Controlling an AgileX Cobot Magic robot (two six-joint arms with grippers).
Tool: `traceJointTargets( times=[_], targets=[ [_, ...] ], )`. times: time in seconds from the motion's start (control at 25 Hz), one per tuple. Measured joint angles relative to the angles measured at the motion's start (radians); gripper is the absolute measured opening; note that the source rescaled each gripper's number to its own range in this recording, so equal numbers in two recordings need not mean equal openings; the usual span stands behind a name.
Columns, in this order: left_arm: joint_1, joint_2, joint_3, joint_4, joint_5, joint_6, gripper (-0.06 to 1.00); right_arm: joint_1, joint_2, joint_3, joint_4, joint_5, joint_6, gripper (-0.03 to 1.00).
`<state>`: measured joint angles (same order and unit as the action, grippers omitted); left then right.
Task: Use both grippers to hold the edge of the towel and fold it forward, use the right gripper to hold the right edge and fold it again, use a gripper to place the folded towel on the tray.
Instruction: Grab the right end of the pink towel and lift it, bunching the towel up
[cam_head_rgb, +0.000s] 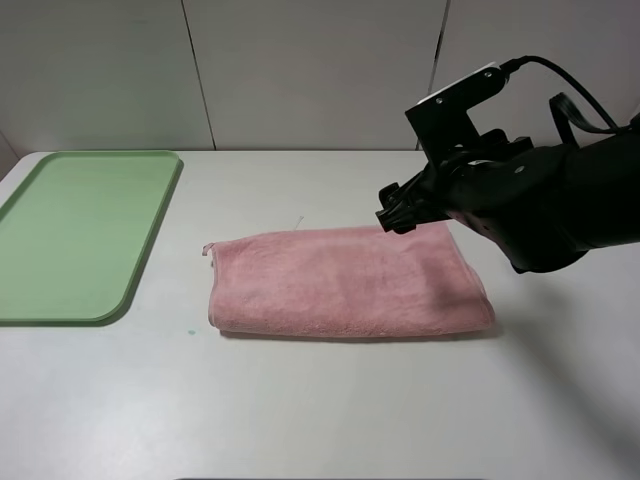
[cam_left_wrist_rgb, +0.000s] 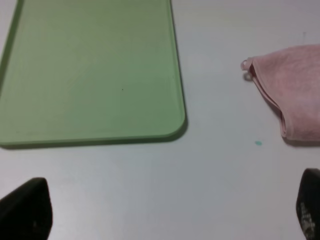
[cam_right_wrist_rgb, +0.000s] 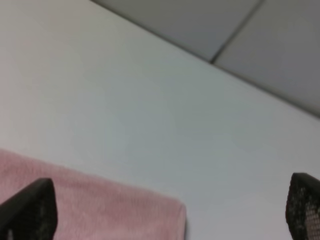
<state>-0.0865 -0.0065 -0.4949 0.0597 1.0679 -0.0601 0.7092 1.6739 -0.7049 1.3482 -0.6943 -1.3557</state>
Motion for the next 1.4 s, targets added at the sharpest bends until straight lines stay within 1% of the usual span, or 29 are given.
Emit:
traceJointTargets(
  times=[0.16, 0.32, 0.4, 0.48, 0.56, 0.72, 0.8, 0.96, 1.04, 1.08, 1.24, 1.32, 1.4],
  targets=[
    [0.000, 0.000, 0.000, 0.000, 0.000, 0.000, 0.98, 0.000, 0.000, 0.000, 0.093, -0.001, 0.000, 1.00],
    [0.000, 0.000, 0.000, 0.000, 0.000, 0.000, 0.98, 0.000, 0.000, 0.000, 0.126, 0.004, 0.000, 1.00],
    [0.000, 0.000, 0.000, 0.000, 0.000, 0.000, 0.98, 0.000, -0.001, 0.000, 0.149, 0.022, -0.005, 1.00],
    [0.000, 0.000, 0.000, 0.000, 0.000, 0.000, 0.98, -0.010, -0.009, 0.000, 0.196, 0.056, -0.037, 1.00],
    [0.000, 0.000, 0.000, 0.000, 0.000, -0.001, 0.98, -0.045, -0.018, 0.000, 0.252, 0.099, -0.100, 1.00],
    [0.000, 0.000, 0.000, 0.000, 0.000, -0.001, 0.98, -0.129, -0.041, 0.000, 0.374, 0.188, -0.263, 1.00],
    [0.000, 0.000, 0.000, 0.000, 0.000, -0.001, 0.98, -0.169, -0.059, 0.000, 0.389, 0.217, -0.314, 1.00],
    [0.000, 0.000, 0.000, 0.000, 0.000, -0.001, 0.98, -0.268, -0.087, 0.001, 0.393, 0.290, -0.335, 1.00],
    [0.000, 0.000, 0.000, 0.000, 0.000, -0.001, 0.98, -0.321, -0.099, 0.000, 0.395, 0.349, -0.337, 1.00],
    [0.000, 0.000, 0.000, 0.000, 0.000, -0.001, 0.98, -0.342, -0.104, 0.000, 0.394, 0.394, -0.337, 1.00],
    [0.000, 0.000, 0.000, 0.000, 0.000, -0.001, 0.98, -0.433, -0.112, 0.000, 0.390, 0.626, -0.341, 1.00],
    [0.000, 0.000, 0.000, 0.000, 0.000, -0.001, 0.98, -0.472, -0.112, 0.000, 0.334, 0.734, -0.331, 1.00],
    [0.000, 0.000, 0.000, 0.000, 0.000, -0.001, 0.98, -0.504, -0.112, 0.000, 0.240, 0.835, -0.282, 1.00]
  ],
)
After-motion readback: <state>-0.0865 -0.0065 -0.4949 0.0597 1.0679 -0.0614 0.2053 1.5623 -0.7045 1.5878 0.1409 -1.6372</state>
